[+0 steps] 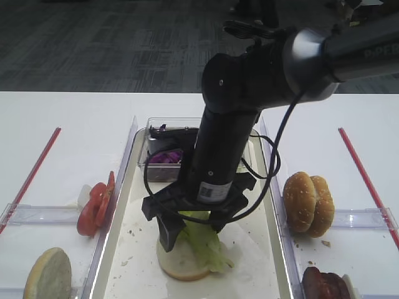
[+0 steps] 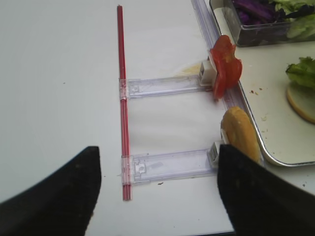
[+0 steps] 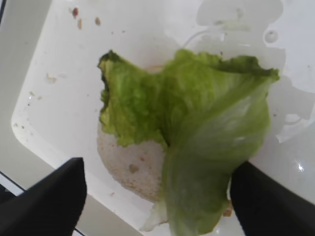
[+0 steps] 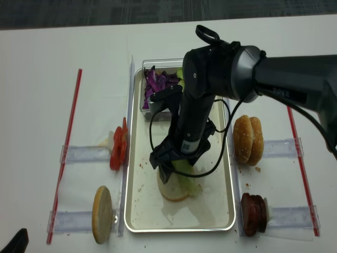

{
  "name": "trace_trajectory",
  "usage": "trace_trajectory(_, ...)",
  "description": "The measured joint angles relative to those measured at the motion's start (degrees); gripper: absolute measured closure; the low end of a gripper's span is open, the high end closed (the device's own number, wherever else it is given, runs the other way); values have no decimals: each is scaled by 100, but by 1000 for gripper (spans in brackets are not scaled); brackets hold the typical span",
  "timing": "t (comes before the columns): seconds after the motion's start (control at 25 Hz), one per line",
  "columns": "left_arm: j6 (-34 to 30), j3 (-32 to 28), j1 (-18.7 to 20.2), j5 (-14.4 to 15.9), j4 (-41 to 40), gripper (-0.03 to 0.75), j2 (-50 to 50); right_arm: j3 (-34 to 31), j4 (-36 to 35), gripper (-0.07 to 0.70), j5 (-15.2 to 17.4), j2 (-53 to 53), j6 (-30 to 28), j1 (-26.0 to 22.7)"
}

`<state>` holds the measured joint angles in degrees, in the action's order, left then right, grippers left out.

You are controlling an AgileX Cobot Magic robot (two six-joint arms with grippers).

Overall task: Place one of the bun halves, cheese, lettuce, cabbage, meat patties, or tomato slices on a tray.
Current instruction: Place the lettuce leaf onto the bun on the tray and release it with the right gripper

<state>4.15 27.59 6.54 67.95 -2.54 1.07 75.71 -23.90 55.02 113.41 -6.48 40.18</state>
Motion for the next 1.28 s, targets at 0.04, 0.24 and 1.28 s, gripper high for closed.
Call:
trace_trajectory(0.04,0,0,0,0,0,242,0,0,51,17,26,0,11,0)
trace_trajectory(0.24,0,0,0,0,0,242,0,287,461,3,304,0,245,0)
trace_trajectory(1.28,0,0,0,0,0,242,0,2904,1610,19,1535,0,1324,0)
